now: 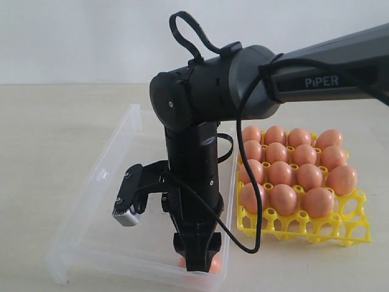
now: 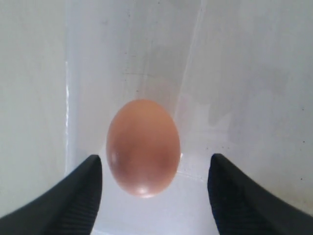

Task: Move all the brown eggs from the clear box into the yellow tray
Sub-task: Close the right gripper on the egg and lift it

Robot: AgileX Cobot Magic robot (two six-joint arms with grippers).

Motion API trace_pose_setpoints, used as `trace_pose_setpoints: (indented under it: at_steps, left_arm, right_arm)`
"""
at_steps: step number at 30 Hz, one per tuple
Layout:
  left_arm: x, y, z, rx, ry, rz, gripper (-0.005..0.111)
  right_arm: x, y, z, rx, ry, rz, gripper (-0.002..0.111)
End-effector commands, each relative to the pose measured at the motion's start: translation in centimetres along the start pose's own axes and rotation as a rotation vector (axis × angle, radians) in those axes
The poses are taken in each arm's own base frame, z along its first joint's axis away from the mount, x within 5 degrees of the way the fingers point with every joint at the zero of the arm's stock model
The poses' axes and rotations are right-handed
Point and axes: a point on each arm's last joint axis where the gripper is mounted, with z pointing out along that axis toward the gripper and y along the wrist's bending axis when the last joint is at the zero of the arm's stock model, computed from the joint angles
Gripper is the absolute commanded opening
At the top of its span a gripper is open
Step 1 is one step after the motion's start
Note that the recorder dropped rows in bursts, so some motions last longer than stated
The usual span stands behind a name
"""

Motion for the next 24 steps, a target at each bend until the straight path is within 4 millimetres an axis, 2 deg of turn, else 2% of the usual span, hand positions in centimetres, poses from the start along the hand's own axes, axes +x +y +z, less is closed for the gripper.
trace_pose_setpoints:
  at_steps: [1, 7, 12, 21, 24]
  left_arm:
    - [0.1, 0.0, 0.0, 0.002, -0.001, -0.018, 0.004]
    - [0.1, 0.0, 0.0, 0.002, -0.001, -0.018, 0.004]
    - [0.1, 0.0, 0.0, 0.002, -0.001, -0.018, 0.004]
    - [0.1, 0.0, 0.0, 0.002, -0.003, -0.018, 0.004]
    - [0.1, 0.0, 0.0, 0.002, -0.003, -0.018, 0.004]
  right_arm:
    - [0.0, 0.0, 0.0, -0.001, -0.003, -0.014, 0.057]
    - [0.1, -1.4, -0.1, 0.152, 0.005, 0.018, 0.057]
    - [0.0, -0.8, -0.1, 0.086, -0.002, 0.054, 0.057]
    - [-0.6, -1.6, -0.2, 0.169, -0.064, -0.002, 0.057]
    - [-0.6, -1.7, 0.3, 0.163, -0.056, -0.018, 0.057]
